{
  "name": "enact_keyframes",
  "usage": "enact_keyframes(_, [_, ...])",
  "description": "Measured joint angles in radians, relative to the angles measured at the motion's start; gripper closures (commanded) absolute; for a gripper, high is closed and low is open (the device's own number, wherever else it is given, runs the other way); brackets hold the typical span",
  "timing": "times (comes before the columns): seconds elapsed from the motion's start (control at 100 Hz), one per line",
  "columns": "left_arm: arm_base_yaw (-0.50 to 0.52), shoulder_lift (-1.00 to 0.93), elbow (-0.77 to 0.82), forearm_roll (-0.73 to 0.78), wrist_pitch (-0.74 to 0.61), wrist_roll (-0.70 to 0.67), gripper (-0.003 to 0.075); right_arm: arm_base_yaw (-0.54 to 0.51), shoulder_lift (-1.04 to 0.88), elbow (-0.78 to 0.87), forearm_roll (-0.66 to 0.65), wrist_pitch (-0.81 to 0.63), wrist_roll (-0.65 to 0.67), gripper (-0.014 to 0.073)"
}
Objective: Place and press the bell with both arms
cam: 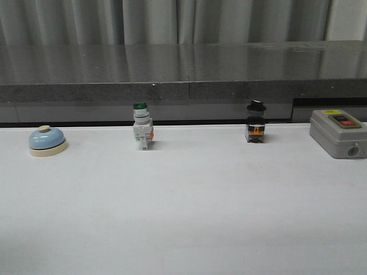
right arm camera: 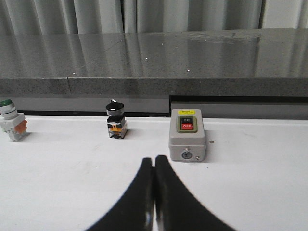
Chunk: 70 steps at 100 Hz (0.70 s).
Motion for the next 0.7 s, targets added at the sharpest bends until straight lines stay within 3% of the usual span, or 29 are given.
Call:
enact_keyframes(0.3, [-0.117, 0.306, -0.145, -0.019, -0.073, 0.056, 0.0135, 0.000, 0.000, 0.000, 0.000, 0.000, 0.000, 0.0654])
enact_keyframes(0.7, [-0.123, 0.733, -0.429, 0.035, -0.087, 0.056, 0.0135, 0.000, 0.000, 0.000, 0.000, 0.000, 0.000, 0.0654])
